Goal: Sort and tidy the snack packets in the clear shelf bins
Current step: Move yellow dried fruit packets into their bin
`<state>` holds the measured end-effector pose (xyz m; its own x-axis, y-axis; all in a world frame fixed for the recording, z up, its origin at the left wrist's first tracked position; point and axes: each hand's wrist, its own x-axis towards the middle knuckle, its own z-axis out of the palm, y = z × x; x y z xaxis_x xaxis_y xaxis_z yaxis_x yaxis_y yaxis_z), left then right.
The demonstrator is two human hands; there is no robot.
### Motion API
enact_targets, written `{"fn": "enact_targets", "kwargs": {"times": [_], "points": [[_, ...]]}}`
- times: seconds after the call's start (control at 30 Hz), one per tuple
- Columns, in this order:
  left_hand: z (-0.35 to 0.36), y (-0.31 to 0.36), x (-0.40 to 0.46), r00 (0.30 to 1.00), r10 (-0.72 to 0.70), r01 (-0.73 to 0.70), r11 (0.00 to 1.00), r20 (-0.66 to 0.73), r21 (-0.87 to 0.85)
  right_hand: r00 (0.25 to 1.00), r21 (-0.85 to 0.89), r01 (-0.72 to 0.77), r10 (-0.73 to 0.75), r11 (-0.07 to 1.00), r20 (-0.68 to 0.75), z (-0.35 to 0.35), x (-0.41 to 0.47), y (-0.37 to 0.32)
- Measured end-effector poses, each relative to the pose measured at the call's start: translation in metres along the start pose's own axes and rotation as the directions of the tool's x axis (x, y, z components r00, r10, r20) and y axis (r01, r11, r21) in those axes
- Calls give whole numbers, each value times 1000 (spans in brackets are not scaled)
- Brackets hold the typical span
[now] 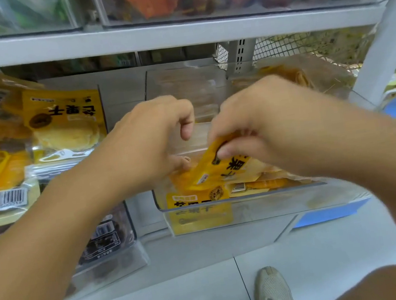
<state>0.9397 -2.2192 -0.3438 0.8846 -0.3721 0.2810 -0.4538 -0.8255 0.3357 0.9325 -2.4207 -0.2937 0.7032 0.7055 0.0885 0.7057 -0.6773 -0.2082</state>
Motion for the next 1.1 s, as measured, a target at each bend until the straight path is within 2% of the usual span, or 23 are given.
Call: {"fn": "enact_targets", "kwargs": {"times": [0.07,0.17,0.2,0.3,0.37,0.4,0.47,0.57,0.6,0.67,0.73,0.87,1.0,1.1], "points": [[-3,-7,1,1000,10,-10,999,0,-46,997,-115,-45,52,992,61,15,14,-9],[-6,-12,-1,997,77,-78,988,-13,-133,999,-33,-14,12,999,-46,28,25,-20],[-6,-12,-1,995,96,-97,984,-10,-147,999,-7,-31,30,1000,-42,27,24,-18],[-5,-10,-2,999,54,-53,990,7,-131,979,-81,-175,182,981,94,18,10,5],[-3,-13,-1,999,24,-20,995,38,-100,954,-148,-254,273,956,125,9,-3,27],[-2,-14,-1,998,26,-21,996,55,-83,955,-102,-258,270,961,124,5,-6,35],[-2,-14,-1,995,48,-42,996,84,-77,972,105,-217,205,970,112,3,-8,39],[-3,-16,0,991,80,-66,990,106,-126,991,244,-105,122,964,-54,-2,-7,30],[-5,-15,0,990,76,-56,986,119,-160,989,210,-72,97,975,-108,-5,-7,29],[-8,-13,-1,987,60,-22,969,147,-245,986,22,-57,60,998,-155,-7,-5,26],[-11,-9,-2,983,46,11,951,176,-310,993,-113,-47,35,993,-109,1,2,13],[-19,-5,-6,972,107,-39,952,209,-305,1000,54,-4,2,999,23,36,21,-15],[-17,-5,-9,971,91,-40,973,223,-226,985,268,-70,108,961,-132,65,26,-16],[-8,-2,-7,988,74,-68,996,135,-50,988,299,-42,83,953,-128,48,12,-11]]}}
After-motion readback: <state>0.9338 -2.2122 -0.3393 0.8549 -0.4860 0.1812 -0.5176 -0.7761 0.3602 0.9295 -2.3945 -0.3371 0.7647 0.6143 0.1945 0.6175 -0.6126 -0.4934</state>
